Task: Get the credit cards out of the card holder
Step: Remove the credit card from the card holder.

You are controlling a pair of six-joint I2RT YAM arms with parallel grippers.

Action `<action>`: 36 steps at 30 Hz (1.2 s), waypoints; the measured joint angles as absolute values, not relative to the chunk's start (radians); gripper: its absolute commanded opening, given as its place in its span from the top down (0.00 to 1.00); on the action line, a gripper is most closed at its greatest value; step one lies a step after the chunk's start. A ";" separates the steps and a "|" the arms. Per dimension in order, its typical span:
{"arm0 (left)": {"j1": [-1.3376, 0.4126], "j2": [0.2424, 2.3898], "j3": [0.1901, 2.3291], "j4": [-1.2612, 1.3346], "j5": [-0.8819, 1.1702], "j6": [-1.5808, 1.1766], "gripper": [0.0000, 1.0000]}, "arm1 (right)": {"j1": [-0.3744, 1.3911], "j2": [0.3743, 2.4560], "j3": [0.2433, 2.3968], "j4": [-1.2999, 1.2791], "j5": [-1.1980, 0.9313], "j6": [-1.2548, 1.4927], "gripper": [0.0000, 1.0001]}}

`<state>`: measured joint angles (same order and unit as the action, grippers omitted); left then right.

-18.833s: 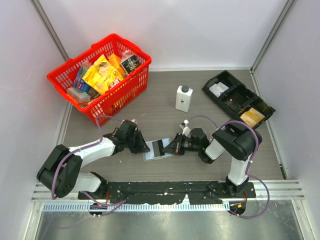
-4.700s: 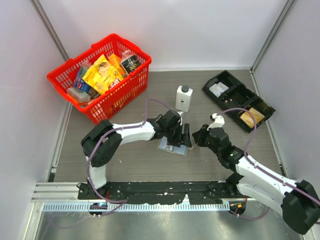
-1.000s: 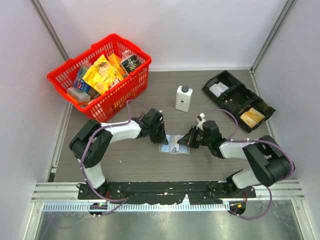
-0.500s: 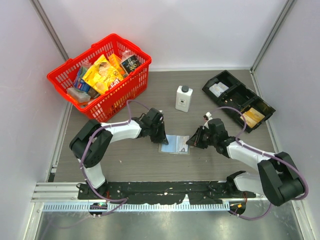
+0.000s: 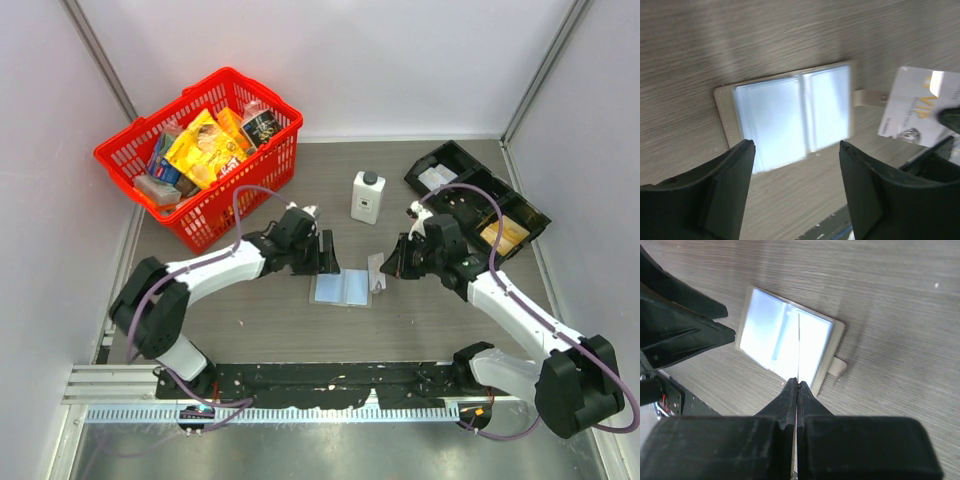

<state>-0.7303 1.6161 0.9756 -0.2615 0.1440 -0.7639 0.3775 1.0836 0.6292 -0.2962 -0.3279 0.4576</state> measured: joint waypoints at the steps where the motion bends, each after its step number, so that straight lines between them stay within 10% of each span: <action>1: -0.729 1.581 0.976 -0.260 0.138 -0.747 0.18 | 0.377 1.079 0.659 -0.320 -0.339 0.429 0.99; 17: -0.688 1.306 1.070 -0.233 0.513 -0.184 0.11 | 0.377 1.071 1.041 -0.619 -0.687 0.046 0.99; 36: -0.664 1.483 1.275 -0.331 1.099 -0.064 0.58 | 0.377 1.074 1.096 -0.715 -0.982 -0.155 0.99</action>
<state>-0.6643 1.4834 1.2755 -0.3313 1.0992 -0.0639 0.3775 1.0737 1.0962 -0.7151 -0.9821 -0.1551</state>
